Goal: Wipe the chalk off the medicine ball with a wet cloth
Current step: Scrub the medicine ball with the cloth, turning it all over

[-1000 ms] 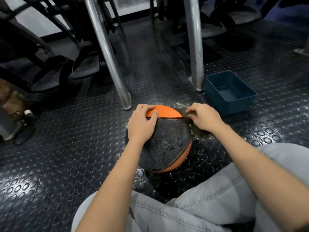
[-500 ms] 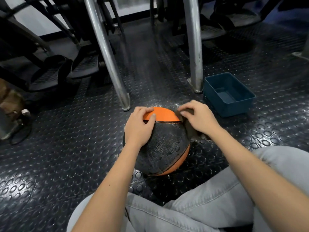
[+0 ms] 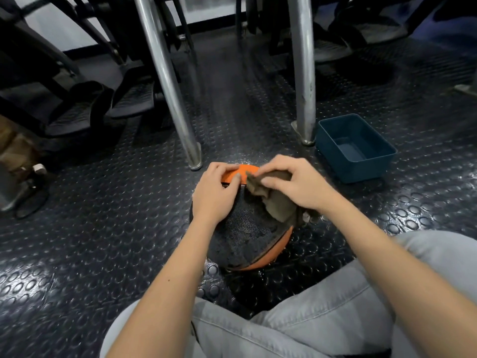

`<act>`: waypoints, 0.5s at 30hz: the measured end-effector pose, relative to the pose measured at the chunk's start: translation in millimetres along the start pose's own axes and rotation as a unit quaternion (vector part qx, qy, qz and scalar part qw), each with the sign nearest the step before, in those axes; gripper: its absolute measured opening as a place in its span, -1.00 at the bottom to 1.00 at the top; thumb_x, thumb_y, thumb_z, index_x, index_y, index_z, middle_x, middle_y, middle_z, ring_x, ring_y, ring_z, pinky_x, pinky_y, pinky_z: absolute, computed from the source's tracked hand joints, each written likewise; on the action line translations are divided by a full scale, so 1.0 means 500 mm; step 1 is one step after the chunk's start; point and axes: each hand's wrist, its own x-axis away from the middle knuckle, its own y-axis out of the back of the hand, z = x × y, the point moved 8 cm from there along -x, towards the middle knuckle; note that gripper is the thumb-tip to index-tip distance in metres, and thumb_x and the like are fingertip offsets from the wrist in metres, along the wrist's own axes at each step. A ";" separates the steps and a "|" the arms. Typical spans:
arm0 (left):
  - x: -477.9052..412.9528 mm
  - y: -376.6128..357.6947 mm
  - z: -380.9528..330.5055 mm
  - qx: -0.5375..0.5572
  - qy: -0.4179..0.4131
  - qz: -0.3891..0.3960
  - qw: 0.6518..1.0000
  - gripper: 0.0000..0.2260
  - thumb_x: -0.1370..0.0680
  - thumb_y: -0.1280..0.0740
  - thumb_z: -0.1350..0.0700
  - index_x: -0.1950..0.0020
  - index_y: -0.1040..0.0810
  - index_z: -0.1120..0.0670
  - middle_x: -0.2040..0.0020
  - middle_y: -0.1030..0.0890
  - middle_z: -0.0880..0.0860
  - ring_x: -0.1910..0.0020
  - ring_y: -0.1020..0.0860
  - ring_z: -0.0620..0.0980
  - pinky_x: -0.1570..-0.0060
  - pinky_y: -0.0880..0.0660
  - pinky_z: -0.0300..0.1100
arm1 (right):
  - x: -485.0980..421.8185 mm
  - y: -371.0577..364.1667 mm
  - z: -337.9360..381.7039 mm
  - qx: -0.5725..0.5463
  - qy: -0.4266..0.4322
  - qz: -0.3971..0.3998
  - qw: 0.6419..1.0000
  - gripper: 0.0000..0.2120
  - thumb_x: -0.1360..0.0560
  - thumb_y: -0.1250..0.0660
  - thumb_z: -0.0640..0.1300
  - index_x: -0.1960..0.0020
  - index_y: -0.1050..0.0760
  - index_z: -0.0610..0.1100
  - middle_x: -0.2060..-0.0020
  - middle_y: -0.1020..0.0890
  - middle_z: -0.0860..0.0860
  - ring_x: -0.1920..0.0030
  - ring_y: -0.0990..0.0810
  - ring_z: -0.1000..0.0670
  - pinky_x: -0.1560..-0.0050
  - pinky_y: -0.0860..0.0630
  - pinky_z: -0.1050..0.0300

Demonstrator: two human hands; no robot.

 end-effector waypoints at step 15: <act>-0.002 0.002 0.004 0.002 0.018 -0.003 1.000 -0.82 -0.59 -0.23 -0.03 -0.15 -0.55 -0.10 -0.13 -0.46 -0.24 -0.01 -0.37 -0.29 0.17 -0.24 -0.28 | 0.014 0.022 -0.127 0.157 -0.180 0.016 0.971 -0.82 -0.49 -0.36 -0.18 0.01 -0.61 0.09 0.08 -0.52 0.02 -0.07 -0.52 -0.07 -0.09 -0.41 0.08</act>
